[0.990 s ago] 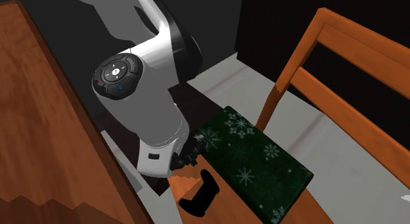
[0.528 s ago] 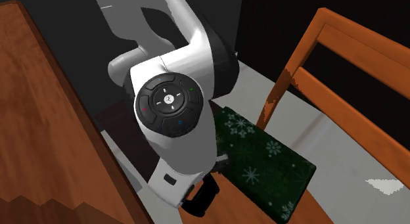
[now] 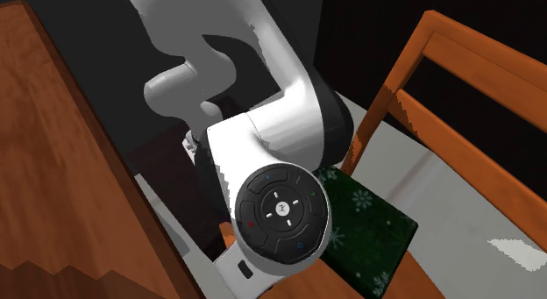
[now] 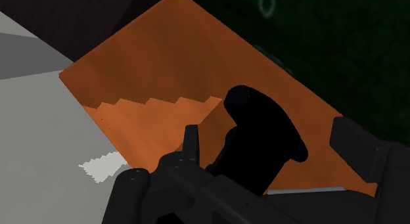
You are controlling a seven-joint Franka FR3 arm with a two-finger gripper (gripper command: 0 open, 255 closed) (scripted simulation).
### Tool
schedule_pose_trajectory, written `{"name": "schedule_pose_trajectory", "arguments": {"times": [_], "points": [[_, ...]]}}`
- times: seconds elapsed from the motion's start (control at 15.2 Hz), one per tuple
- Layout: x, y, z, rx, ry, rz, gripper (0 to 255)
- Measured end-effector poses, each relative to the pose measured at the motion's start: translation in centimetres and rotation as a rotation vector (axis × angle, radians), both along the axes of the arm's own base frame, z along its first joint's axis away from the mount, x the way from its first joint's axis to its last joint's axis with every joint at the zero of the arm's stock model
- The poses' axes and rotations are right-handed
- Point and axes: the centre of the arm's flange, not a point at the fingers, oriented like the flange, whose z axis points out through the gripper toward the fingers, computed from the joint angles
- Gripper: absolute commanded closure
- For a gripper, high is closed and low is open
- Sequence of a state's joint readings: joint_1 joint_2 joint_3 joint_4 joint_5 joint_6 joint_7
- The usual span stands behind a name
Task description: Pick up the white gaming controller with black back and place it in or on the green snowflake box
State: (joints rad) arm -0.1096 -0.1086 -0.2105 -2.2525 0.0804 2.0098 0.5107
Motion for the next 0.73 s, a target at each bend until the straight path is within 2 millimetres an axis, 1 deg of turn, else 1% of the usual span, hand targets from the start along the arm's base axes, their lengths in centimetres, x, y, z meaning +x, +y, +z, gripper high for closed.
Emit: {"name": "schedule_pose_trajectory", "arguments": {"times": [0.07,0.2,0.26,0.46,0.53,0.59,0.73], "points": [[0.0,0.0,-0.3,-0.002,-0.007,-0.002,0],[-0.4,-0.4,1.6,-0.008,-0.058,-0.011,0],[-0.4,-0.3,1.9,-0.009,-0.061,-0.013,0],[-0.1,-1.0,1.6,-0.010,-0.059,-0.018,0],[-0.2,-1.0,1.6,-0.012,-0.065,-0.020,0],[-0.1,-1.1,1.4,-0.010,-0.057,-0.019,255],[0.2,-1.3,1.2,-0.013,-0.051,-0.019,255]]}}
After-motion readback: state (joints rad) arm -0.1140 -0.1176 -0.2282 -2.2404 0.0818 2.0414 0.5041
